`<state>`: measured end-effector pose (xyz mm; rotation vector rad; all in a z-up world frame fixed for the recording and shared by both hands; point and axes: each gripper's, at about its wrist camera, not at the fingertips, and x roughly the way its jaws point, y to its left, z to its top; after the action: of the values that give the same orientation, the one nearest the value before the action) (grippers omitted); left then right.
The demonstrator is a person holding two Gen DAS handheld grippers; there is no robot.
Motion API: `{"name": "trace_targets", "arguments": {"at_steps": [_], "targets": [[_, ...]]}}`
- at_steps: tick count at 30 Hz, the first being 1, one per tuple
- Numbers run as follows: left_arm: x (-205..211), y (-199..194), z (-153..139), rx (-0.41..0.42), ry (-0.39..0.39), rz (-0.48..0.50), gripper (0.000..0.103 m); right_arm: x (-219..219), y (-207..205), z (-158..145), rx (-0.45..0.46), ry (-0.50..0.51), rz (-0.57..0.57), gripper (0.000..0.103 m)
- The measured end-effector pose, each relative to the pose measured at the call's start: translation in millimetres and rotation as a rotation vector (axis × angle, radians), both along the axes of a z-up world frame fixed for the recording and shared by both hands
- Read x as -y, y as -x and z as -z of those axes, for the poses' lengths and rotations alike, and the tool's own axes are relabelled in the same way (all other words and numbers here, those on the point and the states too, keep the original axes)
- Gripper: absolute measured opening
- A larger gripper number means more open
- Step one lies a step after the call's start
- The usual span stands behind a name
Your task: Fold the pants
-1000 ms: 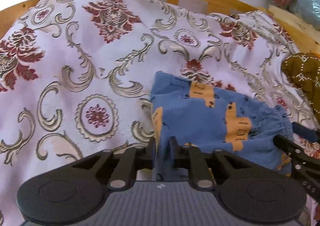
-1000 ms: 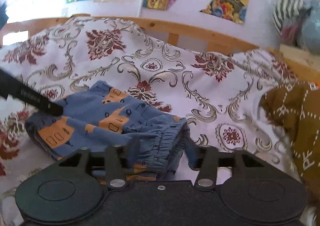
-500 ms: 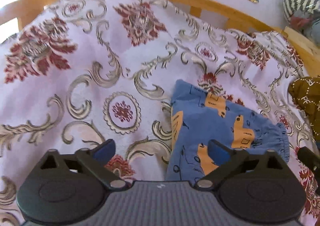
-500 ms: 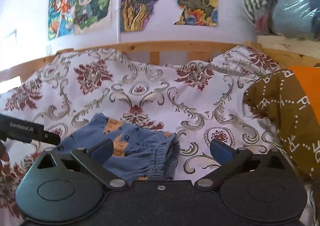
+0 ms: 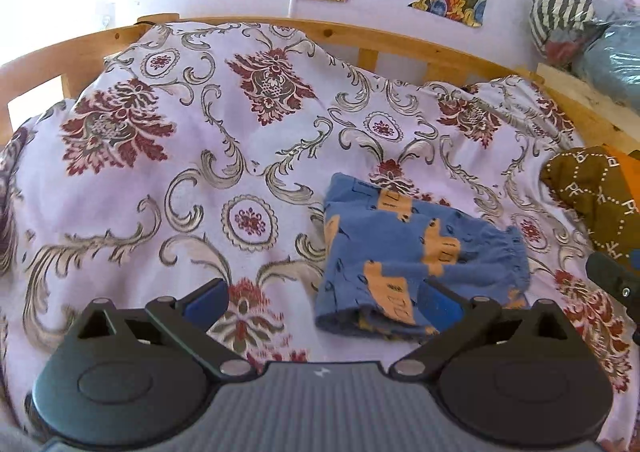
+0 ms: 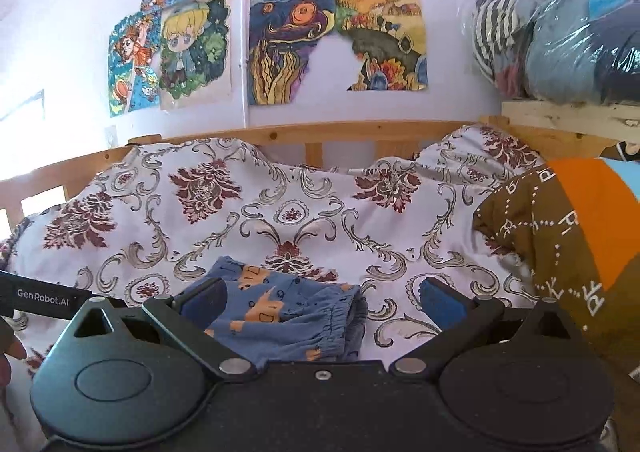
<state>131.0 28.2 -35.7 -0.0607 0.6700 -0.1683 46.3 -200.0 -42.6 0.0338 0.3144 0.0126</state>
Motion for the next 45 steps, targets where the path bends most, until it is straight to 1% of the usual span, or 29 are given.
{"name": "trace_targets", "arguments": {"at_steps": [4,9,15,18,22,45], "targets": [[-0.2,20.1,-5.0,0.014,0.005,-0.004,0.103,-3.1,18.9,-2.5,0.005,0.006,-0.007,0.102],[-4.1,47.2,-11.1,0.028,0.008,-0.023,0.103,-2.7,41.3,-6.2,0.002,-0.013,-0.003,0.102],[-3.4,83.6,-12.1,0.01,-0.059,0.012,0.103,-5.5,65.1,-4.7,-0.037,-0.016,-0.022,0.102],[-0.4,95.5,-12.5,0.034,-0.1,0.019,0.103,-7.0,72.3,-3.1,-0.056,-0.021,-0.028,0.102],[3.0,98.7,-13.4,0.041,-0.124,0.019,0.103,-11.1,76.5,-2.6,-0.063,-0.01,-0.037,0.102],[1.8,97.9,-10.3,0.027,-0.124,0.015,0.103,-12.4,78.2,-1.5,-0.077,-0.012,-0.034,0.102]]}}
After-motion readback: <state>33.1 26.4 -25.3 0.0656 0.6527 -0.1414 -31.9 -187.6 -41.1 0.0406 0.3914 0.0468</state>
